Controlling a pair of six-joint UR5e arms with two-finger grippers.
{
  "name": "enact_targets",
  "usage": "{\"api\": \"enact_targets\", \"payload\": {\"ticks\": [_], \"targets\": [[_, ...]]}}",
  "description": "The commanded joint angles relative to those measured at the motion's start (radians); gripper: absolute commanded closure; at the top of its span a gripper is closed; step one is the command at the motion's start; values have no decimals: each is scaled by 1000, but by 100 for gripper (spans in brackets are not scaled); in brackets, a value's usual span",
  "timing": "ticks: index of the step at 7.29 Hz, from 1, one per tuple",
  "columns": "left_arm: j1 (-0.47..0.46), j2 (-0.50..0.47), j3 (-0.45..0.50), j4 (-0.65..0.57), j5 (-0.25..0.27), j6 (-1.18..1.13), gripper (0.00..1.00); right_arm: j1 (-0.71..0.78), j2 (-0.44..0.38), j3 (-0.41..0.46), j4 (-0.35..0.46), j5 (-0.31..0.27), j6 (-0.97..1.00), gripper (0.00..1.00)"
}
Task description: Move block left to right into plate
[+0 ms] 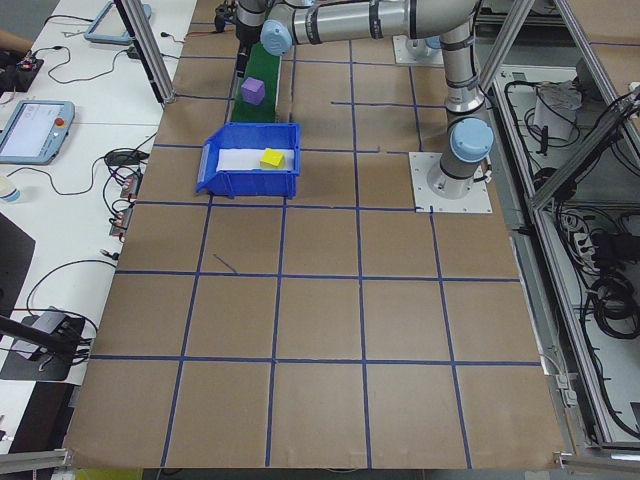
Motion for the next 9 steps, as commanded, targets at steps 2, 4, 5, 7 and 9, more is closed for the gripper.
{"api": "enact_targets", "payload": {"ticks": [2,4,5,7,9], "targets": [[209,93,-23,-191,-26,130,0,-6,3,-1,2,2,-1,0],[266,96,-95,-209,-14,405,0,-8,5,-1,2,4,-1,0],[297,96,-155,-202,-7,548,0,-8,5,-1,2,2,-1,0],[343,96,-253,-170,-13,666,0,-8,5,-1,2,2,-1,0],[343,76,-348,-77,-10,668,0,-8,5,-1,2,2,-1,0]]}}
